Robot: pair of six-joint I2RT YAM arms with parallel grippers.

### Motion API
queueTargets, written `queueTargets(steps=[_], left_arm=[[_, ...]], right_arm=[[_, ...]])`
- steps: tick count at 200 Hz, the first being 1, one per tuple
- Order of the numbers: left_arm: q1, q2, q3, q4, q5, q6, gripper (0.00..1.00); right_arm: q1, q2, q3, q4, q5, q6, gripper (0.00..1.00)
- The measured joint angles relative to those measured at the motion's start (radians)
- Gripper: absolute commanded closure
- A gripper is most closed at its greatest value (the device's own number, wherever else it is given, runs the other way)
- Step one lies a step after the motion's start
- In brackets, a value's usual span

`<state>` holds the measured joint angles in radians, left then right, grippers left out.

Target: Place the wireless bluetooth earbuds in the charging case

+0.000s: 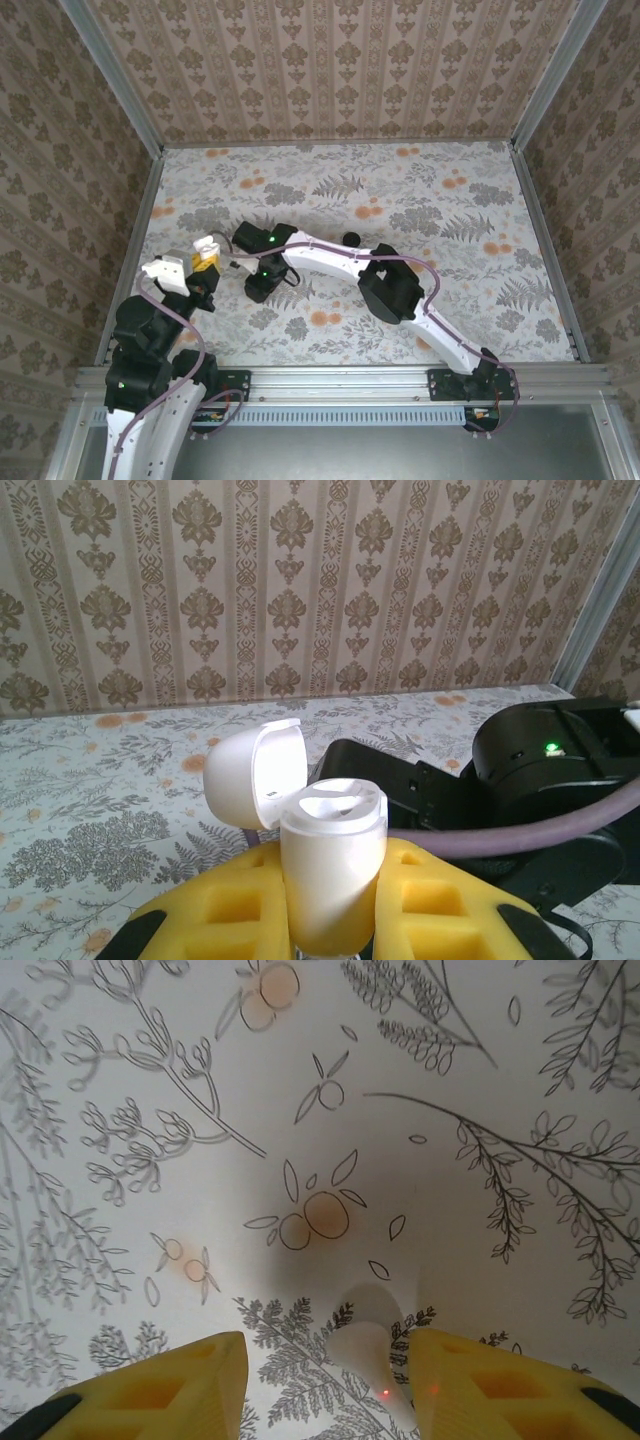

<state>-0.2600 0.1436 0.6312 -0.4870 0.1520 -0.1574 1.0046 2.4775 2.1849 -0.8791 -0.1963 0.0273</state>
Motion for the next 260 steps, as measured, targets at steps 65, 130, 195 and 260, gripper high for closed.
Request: queueTargets(steps=[65, 130, 195, 260], left_arm=[[0.0, 0.0, -0.014, 0.007, 0.0, -0.008, 1.0], [0.0, 0.001, -0.023, 0.022, 0.005, -0.026, 1.0], [0.0, 0.046, -0.108, 0.177, 0.14, -0.056, 1.0], [-0.01, 0.217, -0.204, 0.463, 0.327, -0.116, 1.0]], right_arm=[[0.011, 0.031, 0.037, -0.046, 0.042, -0.033, 0.63], [0.009, 0.038, 0.054, -0.068, 0.098, -0.007, 0.81], [-0.048, -0.047, -0.084, -0.063, 0.175, 0.122, 0.84], [-0.217, -0.421, -0.643, 0.114, 0.222, 0.317, 0.85]])
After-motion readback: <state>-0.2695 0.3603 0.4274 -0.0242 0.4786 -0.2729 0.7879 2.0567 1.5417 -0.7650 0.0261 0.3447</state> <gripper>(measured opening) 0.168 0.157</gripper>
